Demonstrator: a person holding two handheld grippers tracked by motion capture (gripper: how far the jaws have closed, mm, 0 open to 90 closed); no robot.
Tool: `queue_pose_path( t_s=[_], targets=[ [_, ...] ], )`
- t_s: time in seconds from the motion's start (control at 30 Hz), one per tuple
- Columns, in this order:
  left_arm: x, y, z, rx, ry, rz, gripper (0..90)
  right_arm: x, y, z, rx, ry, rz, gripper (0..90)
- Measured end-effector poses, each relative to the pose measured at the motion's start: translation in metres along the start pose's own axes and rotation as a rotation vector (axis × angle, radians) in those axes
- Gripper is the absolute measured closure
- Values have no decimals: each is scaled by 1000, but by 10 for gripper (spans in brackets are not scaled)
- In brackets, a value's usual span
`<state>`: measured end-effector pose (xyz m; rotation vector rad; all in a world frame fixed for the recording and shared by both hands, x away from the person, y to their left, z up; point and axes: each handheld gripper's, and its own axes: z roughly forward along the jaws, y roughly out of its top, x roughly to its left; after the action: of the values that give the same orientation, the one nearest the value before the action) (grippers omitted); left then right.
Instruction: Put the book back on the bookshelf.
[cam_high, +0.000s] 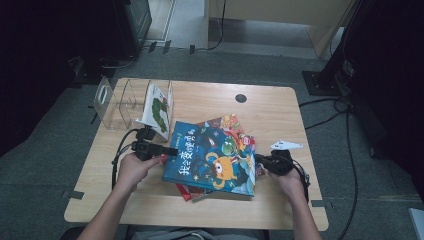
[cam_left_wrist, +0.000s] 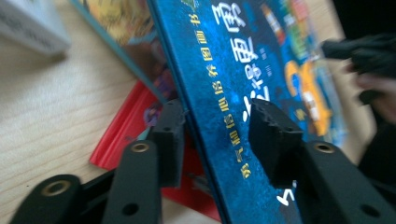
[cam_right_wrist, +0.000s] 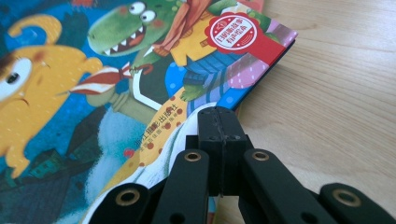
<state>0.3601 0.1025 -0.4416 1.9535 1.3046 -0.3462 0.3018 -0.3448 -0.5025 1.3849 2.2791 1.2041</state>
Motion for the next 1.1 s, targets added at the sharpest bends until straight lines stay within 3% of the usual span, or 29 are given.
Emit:
queue_pose_path(
  t_s=[0.03, 0.07, 0.1, 0.13, 0.2, 0.27, 0.37, 0.5, 0.57, 0.63, 0.73, 0.8, 0.87, 0.97, 1.1],
  targets=[
    [-2, 5, -7, 8, -56, -17, 636, 2, 1, 3, -5, 18, -1, 900],
    [-2, 5, -7, 8, -56, -17, 636, 2, 1, 3, -5, 18, -1, 900],
    [-4, 9, -14, 14, -100, -30, 636, 3, 1, 5, -7, 32, 3, 900],
    [-10, 16, -25, 10, -105, -20, 659, 9, 4, 10, -7, 51, -22, 900],
    [-13, 21, -31, 7, -106, -10, 668, 13, 5, 12, -2, 45, -37, 900],
    [-19, 30, -40, 12, -91, -2, 683, 19, 8, 17, 0, 47, -55, 900],
    [-27, 50, -49, 75, -47, -7, 690, 26, 11, 25, -13, 59, -69, 900],
    [-35, 64, -55, 107, -30, -1, 698, 28, 12, 29, -21, 70, -74, 900],
    [-39, 74, -58, 123, -39, 0, 721, 32, 14, 33, -26, 66, -101, 900],
    [-52, 86, -63, 145, -5, 21, 723, 35, 15, 35, -26, 60, -121, 900],
    [-59, 93, -65, 161, 10, 30, 727, 38, 17, 37, -28, 57, -133, 900],
    [-70, 101, -66, 188, 49, 45, 725, 40, 17, 40, -35, 59, -130, 900],
    [-73, 103, -66, 199, 61, 50, 723, 40, 17, 41, -41, 61, -130, 900],
    [-77, 110, -67, 207, 64, 54, 727, 39, 17, 43, -49, 81, -101, 900],
    [-84, 119, -63, 232, 62, 65, 737, 43, 19, 45, -50, 72, -133, 900]
  ],
)
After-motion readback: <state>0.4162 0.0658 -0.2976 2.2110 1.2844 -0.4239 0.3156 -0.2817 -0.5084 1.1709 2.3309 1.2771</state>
